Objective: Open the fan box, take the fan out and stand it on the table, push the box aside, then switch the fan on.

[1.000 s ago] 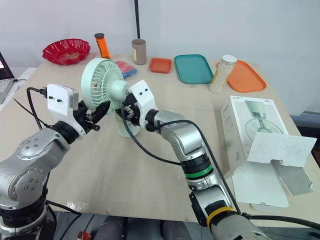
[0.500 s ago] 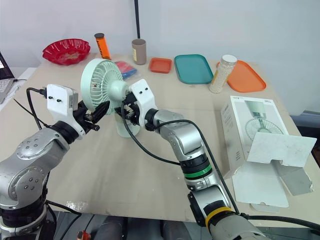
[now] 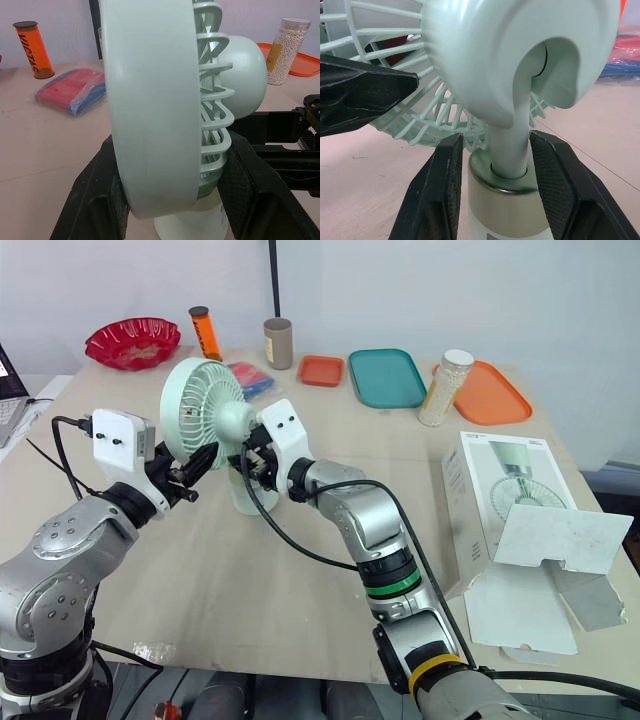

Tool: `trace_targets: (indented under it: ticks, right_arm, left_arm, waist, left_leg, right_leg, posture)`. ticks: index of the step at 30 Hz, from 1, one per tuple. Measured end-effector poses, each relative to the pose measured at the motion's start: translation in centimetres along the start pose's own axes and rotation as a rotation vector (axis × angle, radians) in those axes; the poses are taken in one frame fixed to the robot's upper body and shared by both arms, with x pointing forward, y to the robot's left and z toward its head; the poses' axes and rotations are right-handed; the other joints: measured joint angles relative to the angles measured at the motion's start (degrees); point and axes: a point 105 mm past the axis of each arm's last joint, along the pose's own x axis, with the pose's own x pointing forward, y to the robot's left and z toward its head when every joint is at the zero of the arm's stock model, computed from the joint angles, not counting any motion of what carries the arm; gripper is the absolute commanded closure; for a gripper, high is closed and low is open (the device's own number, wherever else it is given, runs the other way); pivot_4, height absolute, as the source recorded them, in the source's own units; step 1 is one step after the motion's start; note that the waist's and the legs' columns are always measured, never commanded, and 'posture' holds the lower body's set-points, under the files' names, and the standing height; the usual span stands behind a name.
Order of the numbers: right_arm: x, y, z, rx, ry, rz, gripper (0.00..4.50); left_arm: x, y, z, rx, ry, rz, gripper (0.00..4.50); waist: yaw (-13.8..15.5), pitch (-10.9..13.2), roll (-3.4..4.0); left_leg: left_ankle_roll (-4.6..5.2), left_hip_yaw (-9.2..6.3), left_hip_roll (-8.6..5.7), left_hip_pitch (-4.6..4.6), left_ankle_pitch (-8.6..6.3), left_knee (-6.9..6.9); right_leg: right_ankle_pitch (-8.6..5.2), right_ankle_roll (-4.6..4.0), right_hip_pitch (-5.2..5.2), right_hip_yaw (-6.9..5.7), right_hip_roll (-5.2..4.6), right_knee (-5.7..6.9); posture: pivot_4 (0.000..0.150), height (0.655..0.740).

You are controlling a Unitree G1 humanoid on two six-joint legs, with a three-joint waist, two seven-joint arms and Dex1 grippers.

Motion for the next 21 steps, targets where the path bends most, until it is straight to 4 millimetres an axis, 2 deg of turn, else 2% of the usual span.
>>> trace_targets:
  ticks: [6, 10, 21]
  right_arm:
    - [0.11, 0.03, 0.03, 0.004, -0.001, -0.001, 2.40]
    - [0.14, -0.21, 0.01, 0.009, -0.001, -0.018, 3.42]
    - [0.14, -0.35, -0.06, 0.010, 0.004, -0.026, 3.42]
  left_arm:
    - [-0.01, 0.08, 0.00, -0.001, 0.000, 0.003, 2.60]
    - [-0.03, -0.03, 0.16, 0.002, -0.007, -0.002, 2.60]
    - [0.00, -0.11, 0.06, 0.000, -0.004, -0.005, 2.60]
  waist:
    - [0.00, 0.00, 0.00]
    - [0.01, -0.01, 0.00]
    - [0.01, -0.01, -0.02]
  left_leg:
    - [0.00, 0.00, 0.00, 0.00, 0.00, 0.00]
    - [0.00, -0.01, 0.00, 0.00, 0.00, 0.00]
    - [-0.02, -0.01, 0.00, -0.01, 0.01, -0.01]
  right_leg:
    - [0.00, 0.00, 0.00, 0.00, 0.00, 0.00]
    - [0.00, 0.00, 0.00, -0.01, -0.01, 0.00]
    - [0.00, -0.01, -0.01, -0.01, 0.00, 0.01]
  posture:
    - [0.150, 0.7400]
    - [0.150, 0.7400]
    - [0.150, 0.7400]
